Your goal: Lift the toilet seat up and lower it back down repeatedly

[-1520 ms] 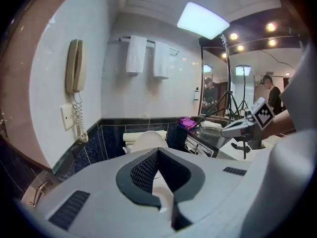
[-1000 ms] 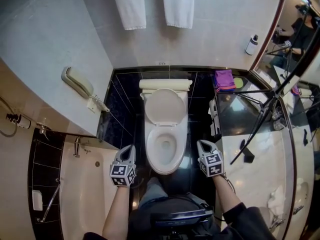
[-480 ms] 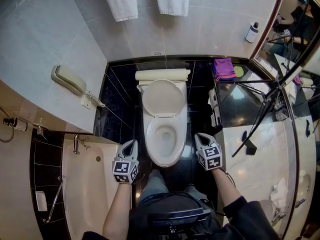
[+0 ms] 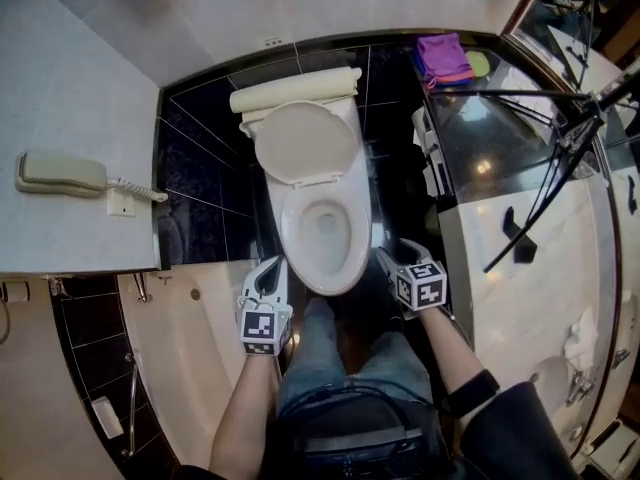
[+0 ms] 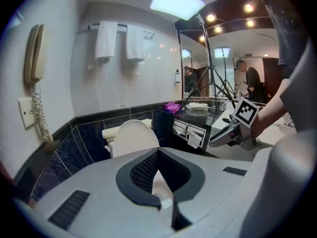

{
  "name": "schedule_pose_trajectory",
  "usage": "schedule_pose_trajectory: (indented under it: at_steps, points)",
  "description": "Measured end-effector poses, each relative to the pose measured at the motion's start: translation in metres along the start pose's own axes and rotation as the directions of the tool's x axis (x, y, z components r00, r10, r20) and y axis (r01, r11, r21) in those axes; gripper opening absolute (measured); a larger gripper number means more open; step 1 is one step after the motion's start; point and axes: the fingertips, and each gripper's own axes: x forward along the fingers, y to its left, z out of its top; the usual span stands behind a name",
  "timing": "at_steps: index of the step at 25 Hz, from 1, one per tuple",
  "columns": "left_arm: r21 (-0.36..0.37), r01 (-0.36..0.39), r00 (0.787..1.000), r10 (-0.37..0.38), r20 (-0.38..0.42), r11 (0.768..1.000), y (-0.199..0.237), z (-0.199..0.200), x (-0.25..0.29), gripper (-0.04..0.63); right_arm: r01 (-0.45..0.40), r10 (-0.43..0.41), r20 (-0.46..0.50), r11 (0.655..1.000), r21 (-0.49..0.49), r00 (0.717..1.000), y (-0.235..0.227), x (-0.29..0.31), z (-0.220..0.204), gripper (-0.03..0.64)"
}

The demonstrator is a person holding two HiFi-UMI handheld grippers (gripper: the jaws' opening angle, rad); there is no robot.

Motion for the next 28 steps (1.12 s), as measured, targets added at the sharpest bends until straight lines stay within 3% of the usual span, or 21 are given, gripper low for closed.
schedule_pose_trajectory:
  at_steps: [8,17,21,28]
  points:
    - [0.016,0.061,0.998,-0.06,-0.037,0.998,-0.022,-0.084,0.076,0.0,-0.02,0.05,-0.118,0.971,0.236,0.992,-0.035,0.101,-0.12,0.238]
    - [-0.116,-0.015,0.999,0.011,-0.038,0.993,-0.026,-0.177,0.119,0.0,-0.066,0.165,-0.136,0.838,0.541,0.977,-0.064,0.195,-0.257,0.236]
    - [-0.071,0.001,0.999,-0.004,-0.046,0.997,-0.031,-0.214,0.121,0.0,-0.063,0.176,-0.127,0.789,0.611,0.976,-0.073,0.219,-0.291,0.236]
    - [-0.066,-0.013,0.998,0.008,-0.068,0.998,-0.026,-0.252,0.126,0.0,-0.051,0.182,-0.138,0.763,0.645,0.974,-0.077,0.253,-0.313,0.235]
